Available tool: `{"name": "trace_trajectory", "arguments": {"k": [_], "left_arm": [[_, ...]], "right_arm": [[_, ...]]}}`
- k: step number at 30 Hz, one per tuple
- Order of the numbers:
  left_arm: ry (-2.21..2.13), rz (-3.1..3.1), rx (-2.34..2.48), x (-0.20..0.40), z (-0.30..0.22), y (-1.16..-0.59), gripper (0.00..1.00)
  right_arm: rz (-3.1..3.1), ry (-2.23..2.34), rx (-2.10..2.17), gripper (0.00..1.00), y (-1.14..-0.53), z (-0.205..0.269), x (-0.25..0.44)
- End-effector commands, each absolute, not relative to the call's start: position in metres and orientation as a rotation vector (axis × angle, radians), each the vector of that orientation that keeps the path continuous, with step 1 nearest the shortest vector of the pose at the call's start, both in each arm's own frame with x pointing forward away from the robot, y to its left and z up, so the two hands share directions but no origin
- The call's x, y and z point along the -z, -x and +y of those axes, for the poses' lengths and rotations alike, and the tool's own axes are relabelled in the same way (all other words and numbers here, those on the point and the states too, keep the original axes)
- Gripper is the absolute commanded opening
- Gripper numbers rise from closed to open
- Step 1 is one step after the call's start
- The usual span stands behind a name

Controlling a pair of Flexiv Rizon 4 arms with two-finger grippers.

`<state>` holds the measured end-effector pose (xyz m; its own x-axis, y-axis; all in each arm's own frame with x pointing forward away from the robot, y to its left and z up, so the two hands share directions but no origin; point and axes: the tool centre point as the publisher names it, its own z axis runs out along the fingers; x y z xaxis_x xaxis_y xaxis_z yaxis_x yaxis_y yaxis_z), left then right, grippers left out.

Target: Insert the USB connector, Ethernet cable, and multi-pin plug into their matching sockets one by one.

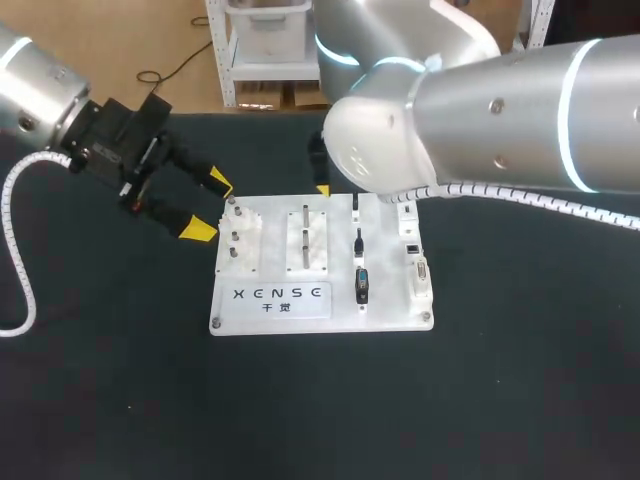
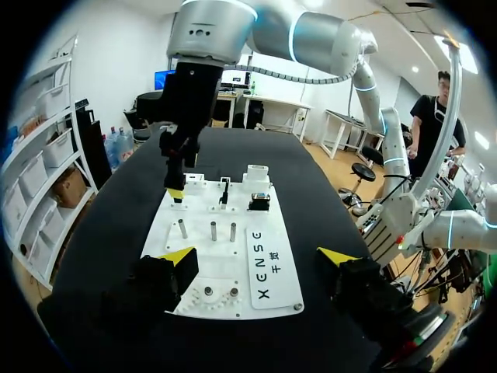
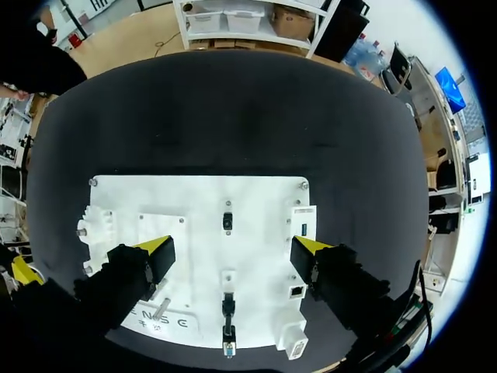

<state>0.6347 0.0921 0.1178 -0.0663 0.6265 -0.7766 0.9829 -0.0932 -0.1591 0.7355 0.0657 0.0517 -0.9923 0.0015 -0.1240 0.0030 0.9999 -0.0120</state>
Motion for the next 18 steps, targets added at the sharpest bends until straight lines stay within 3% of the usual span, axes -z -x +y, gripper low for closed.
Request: {"name": "trace_trajectory", "arguments": {"k": [1,18], "left_arm": [[-1.753,1.717,1.017,-0.1172,0.0928,-0.6357,1.0],[-1.753,1.717,1.017,-0.1172,0.0928,-0.6357,1.0]], "right_arm": [[2.994,-0.015,0.002,1.0,-0.7335,0.0625,-0.0501],[2.98,-0.04,-0.017,1.0,-0.7332,0.061,-0.051]]}}
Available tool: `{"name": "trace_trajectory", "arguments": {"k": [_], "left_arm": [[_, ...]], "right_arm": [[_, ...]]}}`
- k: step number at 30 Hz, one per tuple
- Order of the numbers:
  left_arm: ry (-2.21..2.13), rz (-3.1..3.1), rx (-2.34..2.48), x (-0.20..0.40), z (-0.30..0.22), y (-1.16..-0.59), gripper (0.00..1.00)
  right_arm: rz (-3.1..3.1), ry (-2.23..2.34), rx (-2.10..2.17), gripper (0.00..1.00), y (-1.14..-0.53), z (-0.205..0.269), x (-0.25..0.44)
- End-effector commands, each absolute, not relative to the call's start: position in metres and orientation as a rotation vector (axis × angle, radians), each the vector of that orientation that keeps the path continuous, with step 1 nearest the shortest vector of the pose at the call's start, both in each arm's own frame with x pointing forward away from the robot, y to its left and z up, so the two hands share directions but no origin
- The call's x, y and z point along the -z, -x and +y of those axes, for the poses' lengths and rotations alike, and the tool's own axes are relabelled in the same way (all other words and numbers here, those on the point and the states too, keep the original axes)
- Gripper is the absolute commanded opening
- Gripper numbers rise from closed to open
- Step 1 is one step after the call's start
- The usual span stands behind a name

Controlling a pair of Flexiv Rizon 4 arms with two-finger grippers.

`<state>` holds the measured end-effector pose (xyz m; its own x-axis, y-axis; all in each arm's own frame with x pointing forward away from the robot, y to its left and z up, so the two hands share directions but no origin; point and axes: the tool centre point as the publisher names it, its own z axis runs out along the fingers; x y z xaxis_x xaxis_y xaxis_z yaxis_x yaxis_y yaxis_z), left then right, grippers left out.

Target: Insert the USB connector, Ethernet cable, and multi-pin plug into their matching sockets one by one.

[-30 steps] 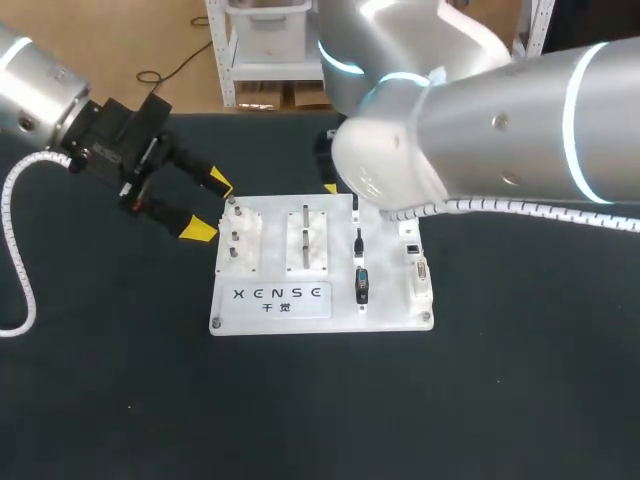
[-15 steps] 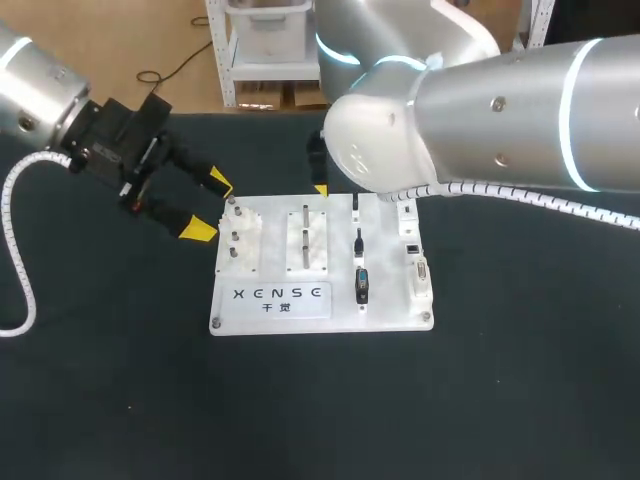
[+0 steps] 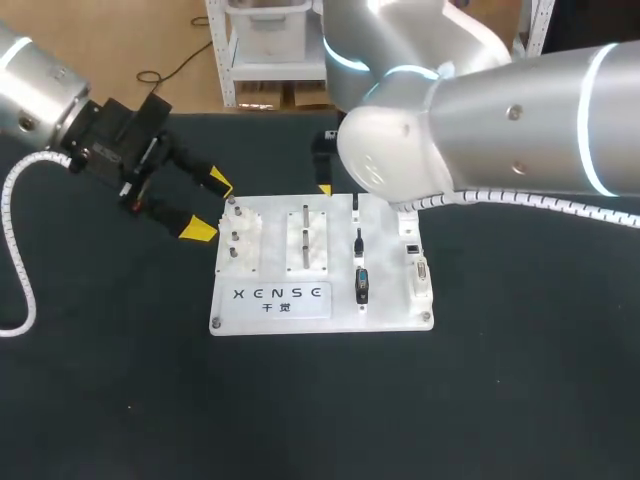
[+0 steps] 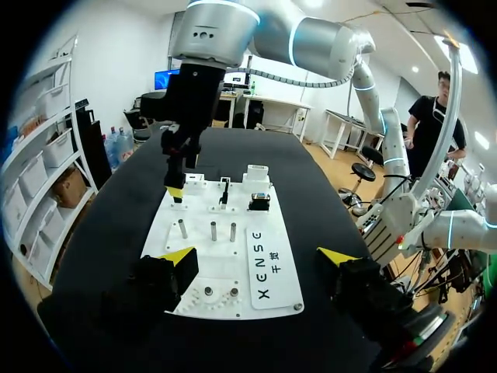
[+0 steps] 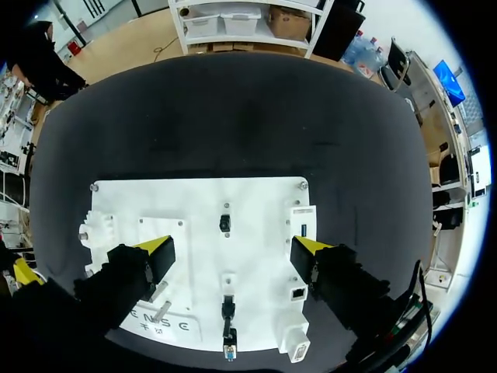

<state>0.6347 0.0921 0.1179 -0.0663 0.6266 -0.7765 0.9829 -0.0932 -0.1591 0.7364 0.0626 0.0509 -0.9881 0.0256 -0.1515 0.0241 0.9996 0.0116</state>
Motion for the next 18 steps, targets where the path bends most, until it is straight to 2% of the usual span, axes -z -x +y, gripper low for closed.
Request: {"name": "trace_trajectory", "arguments": {"k": [1,18], "left_arm": [[-1.753,1.717,1.017,-0.117,0.093,-0.636,1.0],[-1.753,1.717,1.017,-0.117,0.093,-0.636,1.0]], "right_arm": [[2.98,-0.04,-0.017,1.0,-0.733,0.061,-0.051],[3.011,-0.067,-0.008,1.0,-0.742,0.07,-0.039]]}}
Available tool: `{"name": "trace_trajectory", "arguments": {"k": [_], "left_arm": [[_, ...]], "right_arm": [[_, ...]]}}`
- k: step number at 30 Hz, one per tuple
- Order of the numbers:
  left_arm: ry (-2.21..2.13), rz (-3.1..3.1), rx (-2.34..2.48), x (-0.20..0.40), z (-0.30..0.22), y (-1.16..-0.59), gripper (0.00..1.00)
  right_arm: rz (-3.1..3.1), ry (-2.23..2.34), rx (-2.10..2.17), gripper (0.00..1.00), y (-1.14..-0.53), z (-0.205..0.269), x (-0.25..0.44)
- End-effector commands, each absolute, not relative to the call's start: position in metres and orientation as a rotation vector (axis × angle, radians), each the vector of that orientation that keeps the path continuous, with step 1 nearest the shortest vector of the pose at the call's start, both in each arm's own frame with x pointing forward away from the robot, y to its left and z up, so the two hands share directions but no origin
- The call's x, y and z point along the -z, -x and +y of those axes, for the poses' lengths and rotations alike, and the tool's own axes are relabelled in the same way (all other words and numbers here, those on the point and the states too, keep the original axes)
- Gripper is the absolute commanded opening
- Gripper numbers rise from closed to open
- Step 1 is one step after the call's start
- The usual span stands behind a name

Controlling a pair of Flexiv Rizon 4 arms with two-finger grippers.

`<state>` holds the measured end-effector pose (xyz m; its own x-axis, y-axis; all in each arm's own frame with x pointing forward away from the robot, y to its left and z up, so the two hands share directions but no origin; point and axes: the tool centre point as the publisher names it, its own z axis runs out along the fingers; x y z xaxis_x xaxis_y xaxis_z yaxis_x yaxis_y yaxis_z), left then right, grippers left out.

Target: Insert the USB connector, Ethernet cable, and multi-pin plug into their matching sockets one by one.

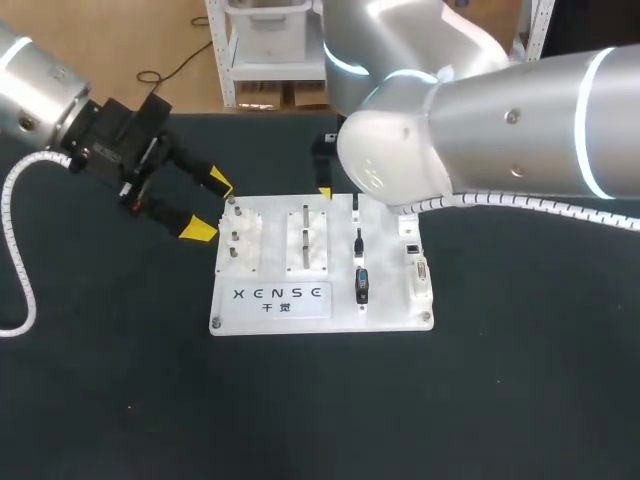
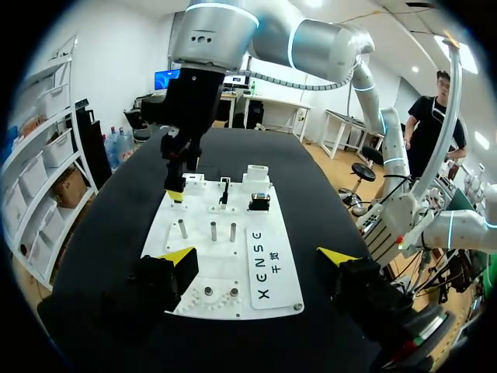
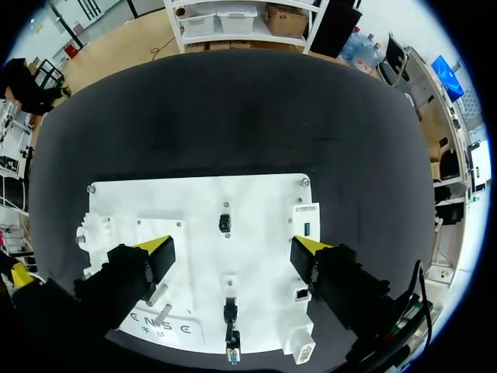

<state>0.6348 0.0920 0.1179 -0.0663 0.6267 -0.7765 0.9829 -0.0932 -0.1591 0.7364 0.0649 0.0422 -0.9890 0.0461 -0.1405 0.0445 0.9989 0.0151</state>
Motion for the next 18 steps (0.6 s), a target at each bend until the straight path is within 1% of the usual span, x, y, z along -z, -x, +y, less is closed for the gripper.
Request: {"name": "trace_trajectory", "arguments": {"k": [1,8,9,11,12,15,18], "left_arm": [[-1.753,1.717,1.017,-0.117,0.093,-0.636,1.0],[-1.753,1.717,1.017,-0.117,0.093,-0.636,1.0],[-1.753,1.717,1.017,-0.117,0.093,-0.636,1.0],[-1.753,1.717,1.017,-0.117,0.093,-0.636,1.0],[-1.753,1.717,1.017,-0.117,0.093,-0.636,1.0],[-1.753,1.717,1.017,-0.117,0.093,-0.636,1.0],[-1.753,1.717,1.017,-0.117,0.093,-0.636,1.0]], "right_arm": [[3.012,-0.067,-0.007,1.0,-0.743,0.071,-0.038],[3.027,-0.083,-0.003,1.0,-0.747,0.071,-0.033],[3.028,-0.084,-0.002,0.92,-0.747,0.07,-0.032],[3.027,-0.083,0.005,0.89,-0.748,0.069,-0.03],[3.03,-0.087,0.01,0.82,-0.748,0.068,-0.029],[3.041,-0.099,0.011,0.49,-0.749,0.067,-0.025],[3.047,-0.104,0.009,0.43,-0.749,0.066,-0.023]]}}
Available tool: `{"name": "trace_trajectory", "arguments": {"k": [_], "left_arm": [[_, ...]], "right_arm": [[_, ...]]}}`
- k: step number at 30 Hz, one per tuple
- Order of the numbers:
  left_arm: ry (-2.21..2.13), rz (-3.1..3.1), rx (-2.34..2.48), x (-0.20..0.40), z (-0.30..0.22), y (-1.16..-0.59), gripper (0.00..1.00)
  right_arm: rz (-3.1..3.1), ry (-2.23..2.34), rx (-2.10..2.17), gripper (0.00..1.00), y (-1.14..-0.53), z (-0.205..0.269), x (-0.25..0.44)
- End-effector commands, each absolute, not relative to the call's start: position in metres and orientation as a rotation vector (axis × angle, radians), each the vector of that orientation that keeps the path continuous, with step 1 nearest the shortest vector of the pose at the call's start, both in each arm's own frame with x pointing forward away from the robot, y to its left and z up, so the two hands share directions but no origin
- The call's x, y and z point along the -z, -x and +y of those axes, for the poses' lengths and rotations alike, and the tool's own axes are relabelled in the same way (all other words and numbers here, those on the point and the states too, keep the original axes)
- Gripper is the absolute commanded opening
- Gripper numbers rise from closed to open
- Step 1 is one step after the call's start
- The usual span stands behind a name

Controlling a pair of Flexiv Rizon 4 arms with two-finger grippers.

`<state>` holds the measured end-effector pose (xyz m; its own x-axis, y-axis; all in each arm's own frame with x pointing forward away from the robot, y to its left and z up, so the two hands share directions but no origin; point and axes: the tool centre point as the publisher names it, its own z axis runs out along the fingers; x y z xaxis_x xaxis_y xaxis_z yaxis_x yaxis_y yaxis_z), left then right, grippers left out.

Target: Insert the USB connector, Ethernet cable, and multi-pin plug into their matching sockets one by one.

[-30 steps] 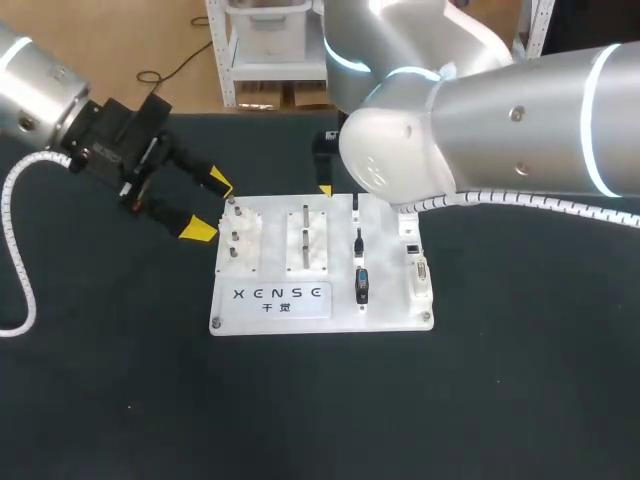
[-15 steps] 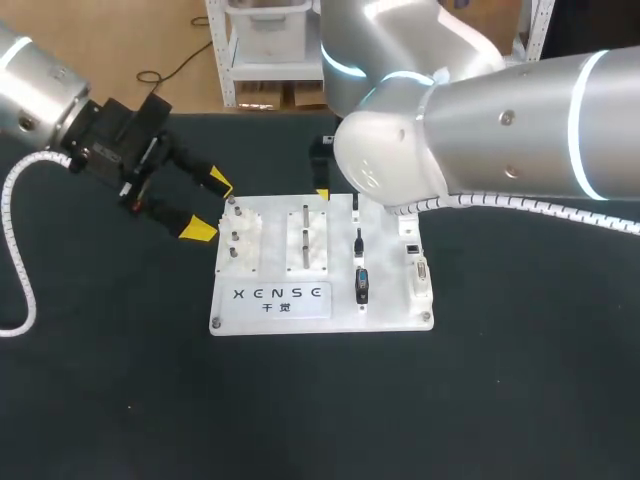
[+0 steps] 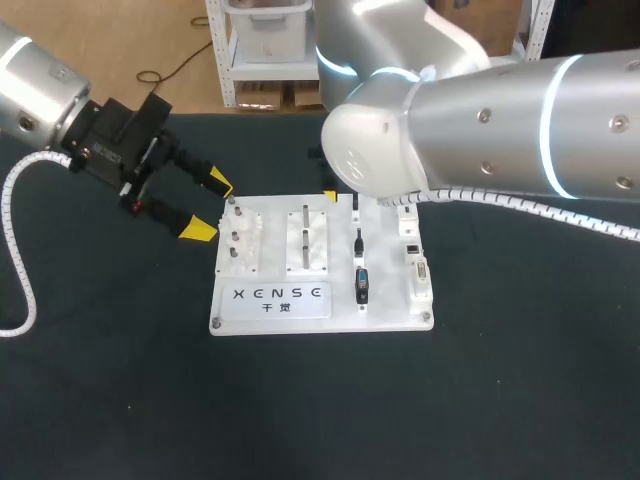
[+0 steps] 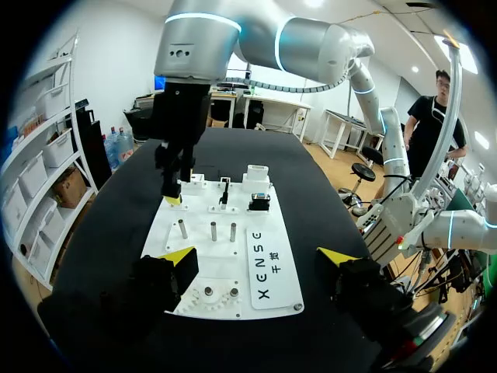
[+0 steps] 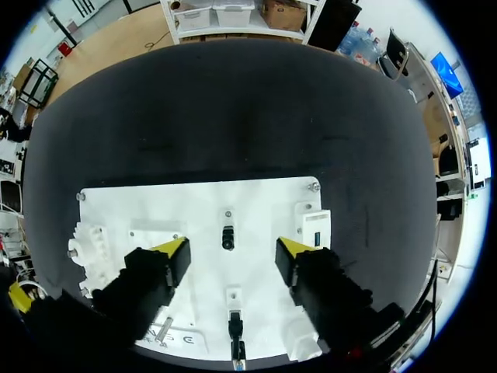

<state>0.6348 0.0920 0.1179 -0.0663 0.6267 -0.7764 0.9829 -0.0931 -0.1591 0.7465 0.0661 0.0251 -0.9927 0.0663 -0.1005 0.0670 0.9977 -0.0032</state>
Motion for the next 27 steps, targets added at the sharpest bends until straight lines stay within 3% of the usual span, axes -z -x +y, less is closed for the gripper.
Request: {"name": "trace_trajectory", "arguments": {"k": [1,5,7,9,27], "left_arm": [[-1.753,1.717,1.017,-0.117,0.093,-0.636,1.0],[-1.753,1.717,1.017,-0.117,0.093,-0.636,1.0],[-1.753,1.717,1.017,-0.117,0.093,-0.636,1.0],[-1.753,1.717,1.017,-0.117,0.093,-0.636,1.0],[-1.753,1.717,1.017,-0.117,0.093,-0.636,1.0]], "right_arm": [[3.049,-0.106,0.008,0.42,-0.75,0.066,-0.022],[3.053,-0.105,0.006,0.31,-0.75,0.067,-0.021],[3.05,-0.1,0.005,0.19,-0.75,0.067,-0.021],[3.043,-0.092,0.009,0.0,-0.75,0.067,-0.021],[2.906,-0.085,-0.069,0.0,-0.743,0.041,-0.074]]}}
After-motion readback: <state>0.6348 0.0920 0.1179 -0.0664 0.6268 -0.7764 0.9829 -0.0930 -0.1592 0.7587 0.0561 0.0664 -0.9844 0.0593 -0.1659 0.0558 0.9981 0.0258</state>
